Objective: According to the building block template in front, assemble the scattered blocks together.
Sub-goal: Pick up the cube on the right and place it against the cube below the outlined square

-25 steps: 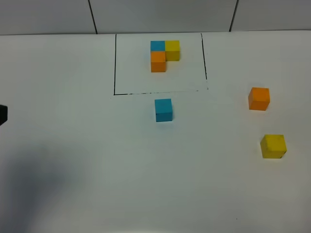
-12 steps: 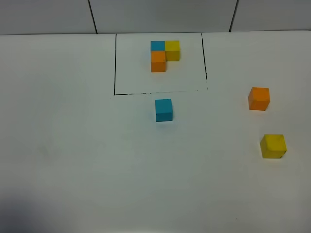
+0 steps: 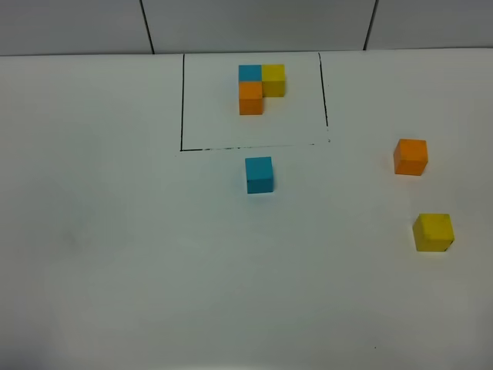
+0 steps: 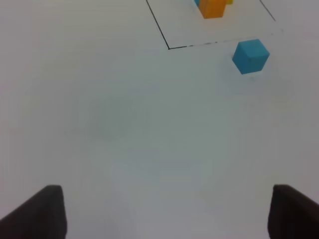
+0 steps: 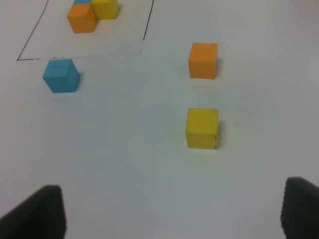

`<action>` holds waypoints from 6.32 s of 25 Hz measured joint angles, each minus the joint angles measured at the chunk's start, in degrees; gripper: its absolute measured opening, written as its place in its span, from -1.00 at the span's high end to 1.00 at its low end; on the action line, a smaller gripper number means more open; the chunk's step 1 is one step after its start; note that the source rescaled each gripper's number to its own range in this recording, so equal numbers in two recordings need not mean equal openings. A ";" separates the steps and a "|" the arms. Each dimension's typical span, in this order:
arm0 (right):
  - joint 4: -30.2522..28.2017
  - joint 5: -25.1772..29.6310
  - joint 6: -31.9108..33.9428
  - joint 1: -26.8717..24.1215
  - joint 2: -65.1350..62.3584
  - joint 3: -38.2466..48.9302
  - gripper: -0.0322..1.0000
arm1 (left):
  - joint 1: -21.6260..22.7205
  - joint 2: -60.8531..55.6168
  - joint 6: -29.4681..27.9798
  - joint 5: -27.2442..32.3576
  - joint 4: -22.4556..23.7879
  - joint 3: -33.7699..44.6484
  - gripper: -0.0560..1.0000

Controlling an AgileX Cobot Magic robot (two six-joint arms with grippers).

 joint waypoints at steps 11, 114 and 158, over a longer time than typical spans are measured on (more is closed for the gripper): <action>0.07 0.00 0.00 0.00 0.00 0.00 -0.51 | 0.00 -2.42 -2.43 0.27 1.44 2.43 -0.40; -4.60 -22.20 1.15 3.67 116.31 -49.20 -0.74 | 5.37 -2.42 -2.73 0.21 1.44 2.47 -0.40; -19.25 -5.06 35.11 25.65 112.01 -51.78 0.92 | 5.37 -2.42 -2.73 0.20 1.44 2.47 -0.40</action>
